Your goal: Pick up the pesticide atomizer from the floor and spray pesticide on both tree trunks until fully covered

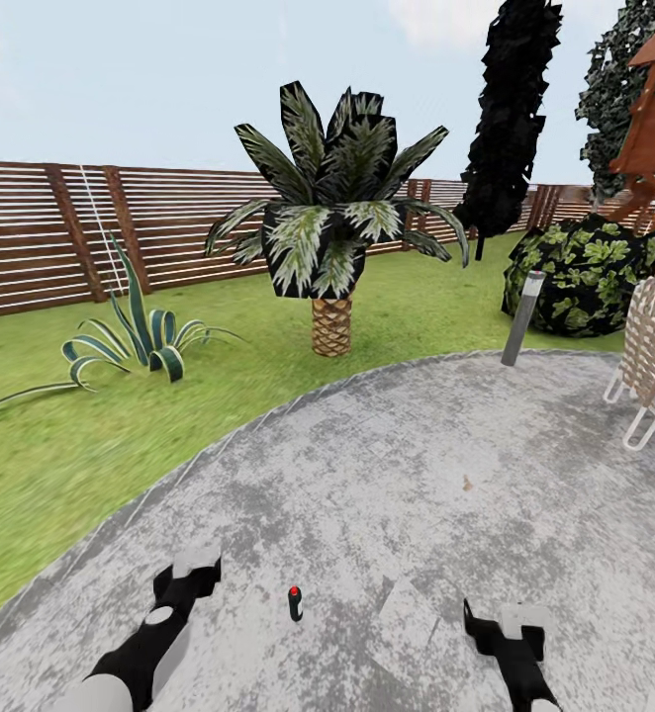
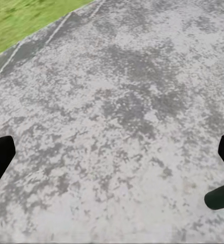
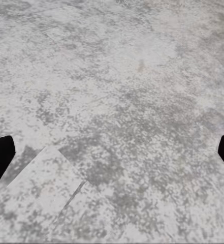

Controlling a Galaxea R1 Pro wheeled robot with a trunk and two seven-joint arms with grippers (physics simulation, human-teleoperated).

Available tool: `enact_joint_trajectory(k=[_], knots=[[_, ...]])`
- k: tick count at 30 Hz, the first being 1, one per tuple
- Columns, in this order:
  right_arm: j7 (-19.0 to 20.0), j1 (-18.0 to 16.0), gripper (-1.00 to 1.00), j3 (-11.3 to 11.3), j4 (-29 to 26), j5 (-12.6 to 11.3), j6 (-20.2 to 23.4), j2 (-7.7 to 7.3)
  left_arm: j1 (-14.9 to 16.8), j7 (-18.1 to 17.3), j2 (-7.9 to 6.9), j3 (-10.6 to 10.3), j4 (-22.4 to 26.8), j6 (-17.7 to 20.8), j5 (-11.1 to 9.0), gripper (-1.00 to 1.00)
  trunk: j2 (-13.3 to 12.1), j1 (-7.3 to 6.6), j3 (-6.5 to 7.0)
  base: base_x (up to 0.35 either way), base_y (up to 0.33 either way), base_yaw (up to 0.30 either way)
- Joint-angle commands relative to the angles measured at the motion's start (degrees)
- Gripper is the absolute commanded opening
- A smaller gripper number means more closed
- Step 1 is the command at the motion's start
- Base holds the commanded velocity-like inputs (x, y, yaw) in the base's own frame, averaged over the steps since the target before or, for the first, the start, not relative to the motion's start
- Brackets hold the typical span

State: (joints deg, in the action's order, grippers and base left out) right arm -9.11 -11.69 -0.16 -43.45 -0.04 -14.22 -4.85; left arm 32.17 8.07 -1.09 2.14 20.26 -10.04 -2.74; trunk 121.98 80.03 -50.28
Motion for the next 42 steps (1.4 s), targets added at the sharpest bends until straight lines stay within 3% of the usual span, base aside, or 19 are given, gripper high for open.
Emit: enact_joint_trajectory(k=[1, 3, 6, 9, 21, 32, 38, 42], knots=[[-1.07, -1.89, 1.00, -0.02, -0.20, -0.09, 0.03, 0.02, 0.27, 0.28, -0.01, -0.22, 0.05, 0.82, 0.08, 1.00, 0.00, 0.00, 0.00, 0.000, 0.000, 0.000], [-1.39, -2.75, 1.00, -0.04, -0.36, -0.15, -0.06, -0.02, 0.32, 0.33, 0.00, -1.12, 0.06, 0.86, 0.71, 1.00, 0.00, 0.00, 0.00, 0.000, 0.000, 0.000], [-1.56, -3.26, 1.00, 0.23, -0.19, 0.00, -0.24, 0.07, 0.21, 0.41, -0.40, -4.92, 0.04, -0.66, 2.73, 1.00, 0.00, 0.00, 0.00, 0.000, 0.000, -0.003], [-1.60, -3.31, 1.00, 0.30, -0.25, 0.02, -0.26, 0.09, 0.19, 0.38, -0.53, -5.45, -0.01, -1.20, 2.78, 1.00, 0.00, 0.00, -0.06, 0.000, 0.000, -0.094], [-1.56, -3.35, 1.00, 0.33, 0.02, -0.19, -0.18, 0.19, 0.10, 0.37, -0.22, -5.66, -0.12, -1.47, 2.82, 1.00, 0.00, 0.00, -0.12, 0.018, -0.007, -0.277], [-1.58, -3.34, 1.00, 0.33, -0.05, -0.22, -0.17, 0.19, 0.08, 0.40, -0.56, -5.49, -0.13, -1.56, 2.65, 1.00, 0.00, 0.00, -0.12, 0.141, -0.158, -0.299], [-1.61, -3.37, 1.00, 0.33, -0.12, -0.22, -0.23, 0.19, 0.08, 0.29, -0.51, -5.56, -0.05, -1.48, 2.81, 1.00, 0.00, 0.00, -0.12, 0.013, -0.012, -0.066], [-1.62, -3.36, 1.00, 0.33, -0.14, -0.22, -0.20, 0.19, 0.08, 0.29, -0.49, -5.57, -0.06, -1.53, 2.67, 1.00, 1.61, 0.88, -0.88, 0.001, -0.001, -0.004]])
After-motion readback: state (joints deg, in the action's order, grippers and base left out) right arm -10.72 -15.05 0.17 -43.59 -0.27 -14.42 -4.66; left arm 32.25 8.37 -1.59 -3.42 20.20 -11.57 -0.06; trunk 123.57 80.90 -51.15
